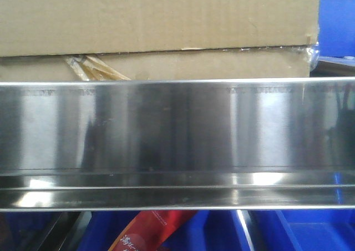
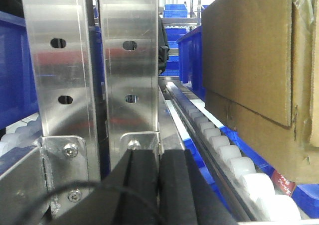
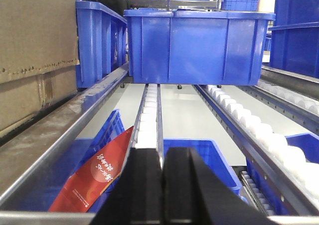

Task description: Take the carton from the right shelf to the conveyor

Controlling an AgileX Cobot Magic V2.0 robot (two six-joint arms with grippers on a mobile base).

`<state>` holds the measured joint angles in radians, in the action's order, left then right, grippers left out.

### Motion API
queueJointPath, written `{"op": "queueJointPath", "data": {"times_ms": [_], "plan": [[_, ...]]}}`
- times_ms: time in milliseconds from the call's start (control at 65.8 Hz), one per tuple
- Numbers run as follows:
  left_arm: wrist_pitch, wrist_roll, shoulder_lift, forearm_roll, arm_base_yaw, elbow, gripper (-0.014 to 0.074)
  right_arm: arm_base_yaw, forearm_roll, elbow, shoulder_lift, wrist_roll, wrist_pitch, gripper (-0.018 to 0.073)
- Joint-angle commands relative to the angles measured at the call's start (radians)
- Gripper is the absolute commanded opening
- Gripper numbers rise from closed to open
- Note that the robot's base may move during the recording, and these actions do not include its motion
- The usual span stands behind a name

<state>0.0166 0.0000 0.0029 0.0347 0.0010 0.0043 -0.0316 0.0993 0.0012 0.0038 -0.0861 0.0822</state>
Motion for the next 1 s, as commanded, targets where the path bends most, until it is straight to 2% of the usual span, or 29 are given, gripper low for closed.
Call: {"op": "queueJointPath", "data": {"times_ms": [0, 760, 988], "plan": [[-0.017, 0.0, -0.003, -0.005, 0.004, -0.004, 0.0003, 0.0, 0.001, -0.001, -0.004, -0.009, -0.023, -0.0078], [-0.017, 0.0, -0.003, -0.005, 0.004, -0.004, 0.0003, 0.0, 0.001, -0.001, -0.004, -0.009, -0.032, -0.0078], [-0.049, 0.0, -0.003, -0.005, 0.004, -0.004, 0.0003, 0.0, 0.001, -0.001, -0.004, -0.009, -0.135, -0.0078]]}}
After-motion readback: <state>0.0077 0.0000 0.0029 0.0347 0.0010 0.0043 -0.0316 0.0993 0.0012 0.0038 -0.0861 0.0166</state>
